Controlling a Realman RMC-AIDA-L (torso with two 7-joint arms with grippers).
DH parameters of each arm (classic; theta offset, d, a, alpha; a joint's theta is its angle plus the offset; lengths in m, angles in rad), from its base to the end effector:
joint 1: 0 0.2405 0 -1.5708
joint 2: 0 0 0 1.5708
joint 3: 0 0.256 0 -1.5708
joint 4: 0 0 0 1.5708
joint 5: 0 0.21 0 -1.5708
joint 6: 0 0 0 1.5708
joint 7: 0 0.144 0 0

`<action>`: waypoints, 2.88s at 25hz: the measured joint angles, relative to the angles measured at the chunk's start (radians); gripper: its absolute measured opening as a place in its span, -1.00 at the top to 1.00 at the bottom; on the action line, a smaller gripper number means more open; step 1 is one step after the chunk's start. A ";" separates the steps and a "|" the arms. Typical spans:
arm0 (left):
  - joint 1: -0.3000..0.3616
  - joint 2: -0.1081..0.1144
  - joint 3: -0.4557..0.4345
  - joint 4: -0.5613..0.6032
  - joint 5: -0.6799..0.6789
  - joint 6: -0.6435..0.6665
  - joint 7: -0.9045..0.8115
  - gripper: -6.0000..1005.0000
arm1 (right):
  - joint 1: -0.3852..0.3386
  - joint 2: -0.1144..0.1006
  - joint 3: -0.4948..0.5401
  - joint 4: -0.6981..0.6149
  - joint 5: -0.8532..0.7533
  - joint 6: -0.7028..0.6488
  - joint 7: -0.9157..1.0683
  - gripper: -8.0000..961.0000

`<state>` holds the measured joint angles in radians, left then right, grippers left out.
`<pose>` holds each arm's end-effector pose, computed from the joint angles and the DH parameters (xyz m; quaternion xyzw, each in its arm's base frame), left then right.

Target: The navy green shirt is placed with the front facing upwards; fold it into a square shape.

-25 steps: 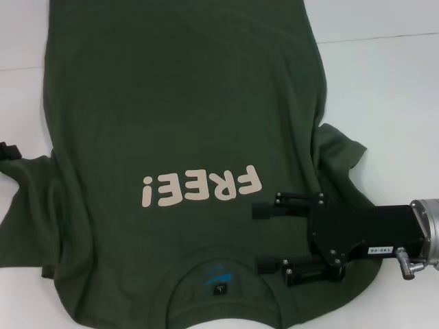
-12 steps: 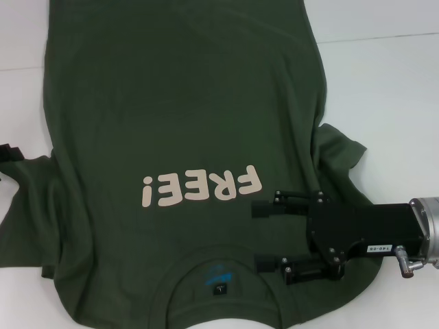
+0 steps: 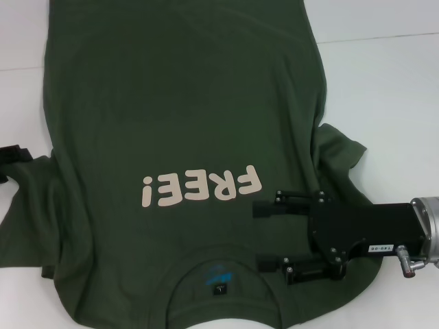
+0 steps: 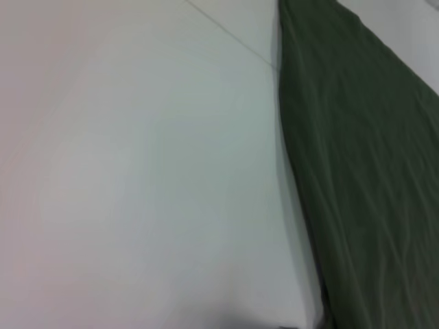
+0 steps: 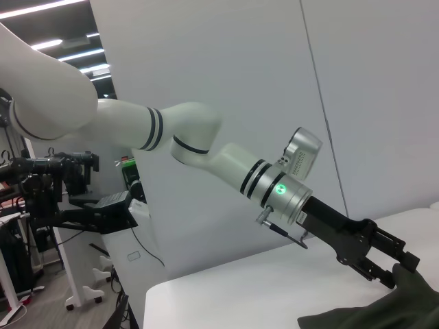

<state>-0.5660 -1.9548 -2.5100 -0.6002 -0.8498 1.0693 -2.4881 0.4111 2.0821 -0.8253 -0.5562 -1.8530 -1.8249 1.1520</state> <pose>-0.3533 0.3774 0.0553 -0.6468 -0.6890 -0.1673 0.2811 0.2593 0.2592 -0.0180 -0.9319 0.1379 0.3350 0.0192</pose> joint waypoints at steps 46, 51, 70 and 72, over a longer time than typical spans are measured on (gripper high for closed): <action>-0.023 0.020 0.016 -0.028 0.045 0.142 -0.023 0.94 | 0.005 -0.004 0.000 -0.001 0.000 -0.001 0.009 -0.78; -0.025 0.014 -0.018 -0.039 0.041 0.174 -0.023 0.94 | 0.003 -0.004 0.000 -0.001 0.000 0.000 0.008 -0.79; -0.045 0.015 -0.019 -0.055 0.020 0.173 -0.117 0.94 | 0.001 0.004 0.000 0.000 0.001 0.012 -0.025 -0.78; -0.053 0.010 -0.019 -0.055 0.018 0.173 -0.123 0.94 | 0.001 0.004 0.000 0.000 0.002 0.013 -0.034 -0.79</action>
<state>-0.6191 -1.9450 -2.5290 -0.6556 -0.8315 1.2426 -2.6115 0.4126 2.0864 -0.8252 -0.5558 -1.8506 -1.8116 1.1178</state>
